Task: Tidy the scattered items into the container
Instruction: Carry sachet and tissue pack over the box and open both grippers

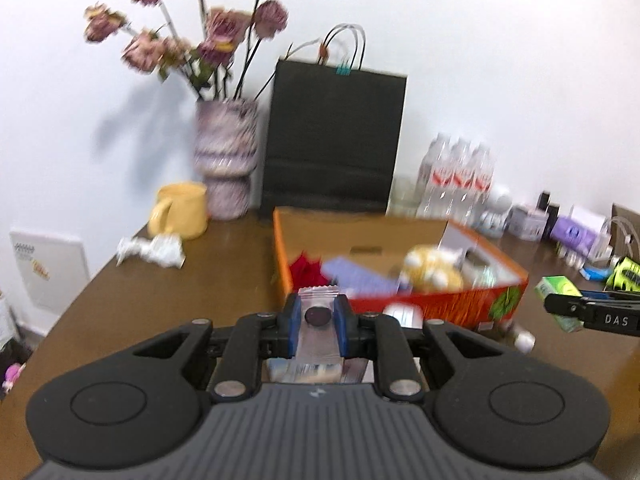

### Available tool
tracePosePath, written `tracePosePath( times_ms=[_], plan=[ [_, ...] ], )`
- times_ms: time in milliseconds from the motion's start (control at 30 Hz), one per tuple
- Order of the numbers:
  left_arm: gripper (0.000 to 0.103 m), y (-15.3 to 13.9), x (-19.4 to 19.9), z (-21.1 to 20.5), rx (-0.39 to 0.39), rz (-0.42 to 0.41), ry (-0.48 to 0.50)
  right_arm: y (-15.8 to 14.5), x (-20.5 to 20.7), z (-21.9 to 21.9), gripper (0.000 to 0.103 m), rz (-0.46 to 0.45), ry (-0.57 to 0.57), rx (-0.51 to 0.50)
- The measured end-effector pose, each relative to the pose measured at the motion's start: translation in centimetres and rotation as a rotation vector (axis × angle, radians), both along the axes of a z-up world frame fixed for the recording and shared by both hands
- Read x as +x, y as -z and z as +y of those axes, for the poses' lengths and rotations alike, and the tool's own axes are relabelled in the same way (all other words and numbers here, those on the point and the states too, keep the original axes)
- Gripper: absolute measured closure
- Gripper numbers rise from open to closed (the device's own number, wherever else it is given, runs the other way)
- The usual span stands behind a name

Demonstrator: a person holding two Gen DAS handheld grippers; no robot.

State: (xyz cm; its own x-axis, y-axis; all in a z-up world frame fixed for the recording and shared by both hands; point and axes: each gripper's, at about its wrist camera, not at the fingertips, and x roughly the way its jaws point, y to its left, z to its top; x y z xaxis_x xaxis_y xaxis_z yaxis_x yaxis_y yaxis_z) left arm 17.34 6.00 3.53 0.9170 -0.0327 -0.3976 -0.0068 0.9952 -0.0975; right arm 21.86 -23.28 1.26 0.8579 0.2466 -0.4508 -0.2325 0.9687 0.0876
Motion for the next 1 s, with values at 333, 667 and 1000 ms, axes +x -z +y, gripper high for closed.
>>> tracePosePath(
  times_ms=[333,667,1000],
  plan=[
    [0.085,-2.3,11.0,-0.7,-0.042,-0.021,0.058,-3.6,9.5,3.1,0.059,-0.041,-0.083,-0.017],
    [0.085,1.9,23.9,-1.2,-0.02,0.225,0.035,-0.9,21.2,9.4,0.059,0.109,-0.176,-0.106],
    [0.066,3.1,26.2,-0.5,-0.007,0.262,0.023,1.7,25.1,10.7,0.057,0.183,-0.174,-0.112]
  ],
)
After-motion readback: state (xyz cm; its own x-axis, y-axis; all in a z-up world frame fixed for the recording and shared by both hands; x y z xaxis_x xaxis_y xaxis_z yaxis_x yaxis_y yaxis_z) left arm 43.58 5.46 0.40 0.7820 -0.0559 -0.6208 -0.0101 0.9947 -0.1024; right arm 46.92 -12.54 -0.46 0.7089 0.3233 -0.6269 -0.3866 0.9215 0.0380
